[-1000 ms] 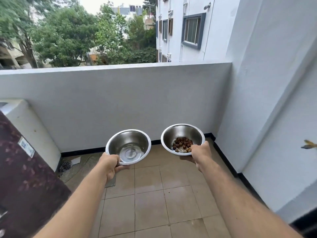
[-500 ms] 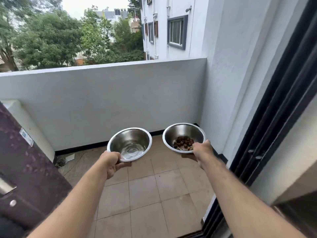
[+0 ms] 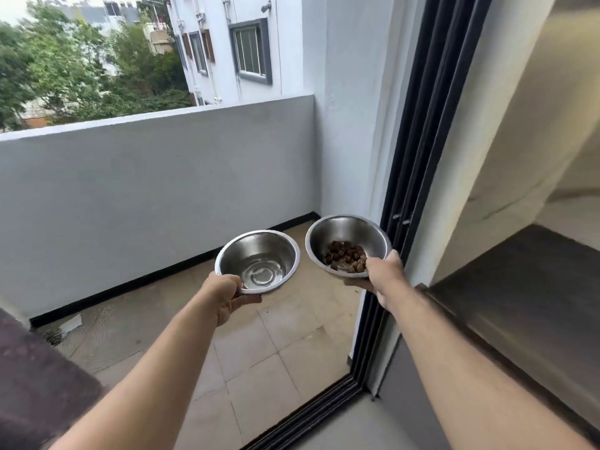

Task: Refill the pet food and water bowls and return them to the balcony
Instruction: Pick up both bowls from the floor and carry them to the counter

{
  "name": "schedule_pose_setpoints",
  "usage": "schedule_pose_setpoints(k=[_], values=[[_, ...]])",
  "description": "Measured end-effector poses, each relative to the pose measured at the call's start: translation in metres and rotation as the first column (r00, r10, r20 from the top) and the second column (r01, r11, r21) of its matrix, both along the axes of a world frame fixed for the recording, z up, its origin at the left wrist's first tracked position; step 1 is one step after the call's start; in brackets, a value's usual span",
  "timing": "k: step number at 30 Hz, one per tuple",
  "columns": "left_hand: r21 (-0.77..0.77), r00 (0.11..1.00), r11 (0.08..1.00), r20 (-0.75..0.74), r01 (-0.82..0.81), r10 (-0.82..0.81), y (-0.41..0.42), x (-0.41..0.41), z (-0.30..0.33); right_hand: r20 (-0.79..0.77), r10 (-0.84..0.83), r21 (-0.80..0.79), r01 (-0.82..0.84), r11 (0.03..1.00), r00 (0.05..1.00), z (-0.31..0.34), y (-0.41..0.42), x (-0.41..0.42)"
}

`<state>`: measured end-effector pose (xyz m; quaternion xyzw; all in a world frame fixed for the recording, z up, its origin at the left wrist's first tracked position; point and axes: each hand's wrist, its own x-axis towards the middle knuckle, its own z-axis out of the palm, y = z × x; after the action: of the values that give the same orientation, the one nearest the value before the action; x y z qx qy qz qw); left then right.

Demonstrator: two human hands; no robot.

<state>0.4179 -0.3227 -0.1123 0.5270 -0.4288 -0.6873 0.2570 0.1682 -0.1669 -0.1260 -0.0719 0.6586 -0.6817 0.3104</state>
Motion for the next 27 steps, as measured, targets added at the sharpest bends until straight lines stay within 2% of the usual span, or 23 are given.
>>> schedule_pose_setpoints(k=[11,17,27], values=[[0.049,0.963,0.961,-0.018,0.271,-0.271,0.089,-0.041,-0.008,-0.01,-0.214,0.074,0.214,0.974,0.977,-0.005,0.144,0.0],[0.034,0.915,0.915,-0.06,0.402,-0.399,0.141,-0.101,-0.01,-0.016,-0.371,0.068,0.371,0.926,0.929,0.0,0.23,-0.033],[0.032,0.865,0.869,-0.11,0.495,-0.489,0.24,-0.204,-0.021,-0.035,-0.484,0.12,0.484,0.867,0.875,-0.01,0.365,-0.107]])
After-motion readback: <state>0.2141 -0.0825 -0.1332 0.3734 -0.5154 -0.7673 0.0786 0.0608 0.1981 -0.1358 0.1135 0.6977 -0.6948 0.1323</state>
